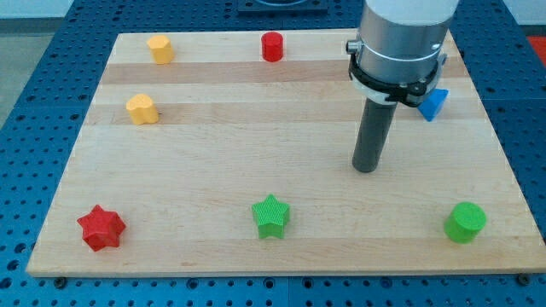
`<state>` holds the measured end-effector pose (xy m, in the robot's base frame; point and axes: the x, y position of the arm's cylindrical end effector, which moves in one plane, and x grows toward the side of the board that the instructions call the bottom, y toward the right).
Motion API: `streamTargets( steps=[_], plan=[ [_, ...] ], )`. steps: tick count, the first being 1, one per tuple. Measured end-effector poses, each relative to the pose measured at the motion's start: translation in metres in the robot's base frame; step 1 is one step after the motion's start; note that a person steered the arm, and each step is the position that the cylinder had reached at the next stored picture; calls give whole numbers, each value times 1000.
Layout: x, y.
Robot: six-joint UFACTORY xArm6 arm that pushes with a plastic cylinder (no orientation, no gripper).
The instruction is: Keep the green star in between the yellow heart and the red star
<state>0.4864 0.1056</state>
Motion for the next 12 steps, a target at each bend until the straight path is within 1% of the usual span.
streamTargets(
  steps=[4,5,7,9,10,11,12],
  plan=[
    [-10,-2],
    [8,-2],
    [89,-4],
    [97,-4],
    [97,-20],
    [97,-67],
    [97,-73]
  ],
)
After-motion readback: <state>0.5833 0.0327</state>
